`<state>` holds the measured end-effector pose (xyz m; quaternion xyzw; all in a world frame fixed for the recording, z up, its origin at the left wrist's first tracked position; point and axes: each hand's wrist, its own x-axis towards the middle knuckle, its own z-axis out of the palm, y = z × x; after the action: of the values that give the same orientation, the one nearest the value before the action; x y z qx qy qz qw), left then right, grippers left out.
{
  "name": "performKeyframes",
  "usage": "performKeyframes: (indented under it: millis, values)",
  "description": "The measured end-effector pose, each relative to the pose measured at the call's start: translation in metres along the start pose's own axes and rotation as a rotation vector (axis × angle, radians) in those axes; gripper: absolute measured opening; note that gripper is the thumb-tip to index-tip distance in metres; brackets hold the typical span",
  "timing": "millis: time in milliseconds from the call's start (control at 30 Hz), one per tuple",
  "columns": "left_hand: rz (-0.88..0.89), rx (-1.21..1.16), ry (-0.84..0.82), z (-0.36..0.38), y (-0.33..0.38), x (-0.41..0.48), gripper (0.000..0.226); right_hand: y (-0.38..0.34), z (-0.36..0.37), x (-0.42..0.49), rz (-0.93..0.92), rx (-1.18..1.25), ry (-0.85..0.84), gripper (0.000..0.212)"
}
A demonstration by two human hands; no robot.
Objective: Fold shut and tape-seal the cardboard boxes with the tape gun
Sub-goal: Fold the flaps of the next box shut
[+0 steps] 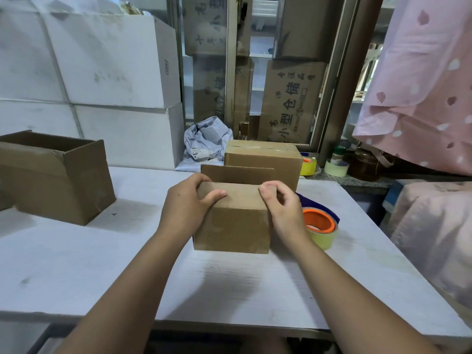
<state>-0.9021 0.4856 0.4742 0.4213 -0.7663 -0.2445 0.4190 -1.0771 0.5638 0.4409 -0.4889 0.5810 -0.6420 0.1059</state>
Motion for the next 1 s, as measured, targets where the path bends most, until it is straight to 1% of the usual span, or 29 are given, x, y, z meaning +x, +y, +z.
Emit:
performKeyframes:
  millis: [33, 100, 200, 267, 300, 367, 400, 467, 533, 600, 700, 767, 867, 933, 1000]
  values:
    - [0.004, -0.029, 0.037, 0.004, -0.003, -0.002, 0.026, 0.001, 0.002, 0.000, 0.012, 0.022, 0.006, 0.014]
    - [-0.025, -0.092, 0.082, 0.011, -0.006, -0.006, 0.031, 0.002, 0.003, 0.000, 0.037, 0.062, 0.014, 0.003]
    - [-0.137, -0.172, 0.107, 0.016, -0.007, -0.006, 0.043, 0.004, 0.006, 0.000, 0.072, 0.086, 0.053, 0.027]
    - [-0.174, -0.227, 0.099, 0.019, -0.010, -0.005, 0.052, 0.000, 0.006, 0.000, 0.107, 0.066, 0.092, 0.041]
    - [-0.198, -0.291, 0.075, 0.019, -0.011, -0.004, 0.056, -0.002, 0.006, 0.001, 0.113, 0.041, 0.095, 0.049]
    - [-0.257, -0.447, -0.004, 0.018, -0.012, -0.004, 0.062, -0.006, 0.003, 0.001, 0.088, 0.016, 0.038, 0.064]
    - [-0.275, -0.506, -0.043, 0.017, -0.011, -0.004, 0.064, -0.007, 0.003, 0.001, 0.087, 0.035, -0.003, 0.066]
    - [-0.270, -0.546, -0.079, 0.016, -0.010, -0.006, 0.065, -0.008, 0.004, 0.000, 0.102, 0.074, -0.039, 0.060]
    - [-0.212, -0.462, -0.037, 0.016, -0.008, -0.007, 0.061, -0.006, 0.005, -0.002, 0.068, 0.053, -0.008, 0.043]
    - [-0.099, -0.244, 0.031, 0.016, -0.004, -0.007, 0.057, -0.003, 0.005, -0.002, 0.031, 0.020, 0.032, 0.029]
    - [0.110, 0.236, 0.094, 0.019, 0.002, -0.006, 0.043, 0.002, 0.006, -0.004, 0.053, 0.031, 0.082, 0.028]
    - [0.209, 0.435, 0.073, 0.022, 0.007, -0.005, 0.037, 0.002, 0.008, -0.004, 0.061, 0.043, 0.108, 0.030]
    - [0.186, 0.494, -0.041, 0.037, 0.021, -0.014, 0.035, 0.002, 0.010, -0.003, 0.054, 0.060, 0.132, 0.031]
    - [0.217, 0.584, -0.089, 0.051, 0.025, -0.025, 0.048, 0.002, 0.010, -0.004, 0.056, 0.072, 0.131, 0.031]
    - [0.255, 0.649, -0.063, 0.057, 0.023, -0.033, 0.063, 0.002, 0.010, -0.005, 0.074, 0.082, 0.126, 0.031]
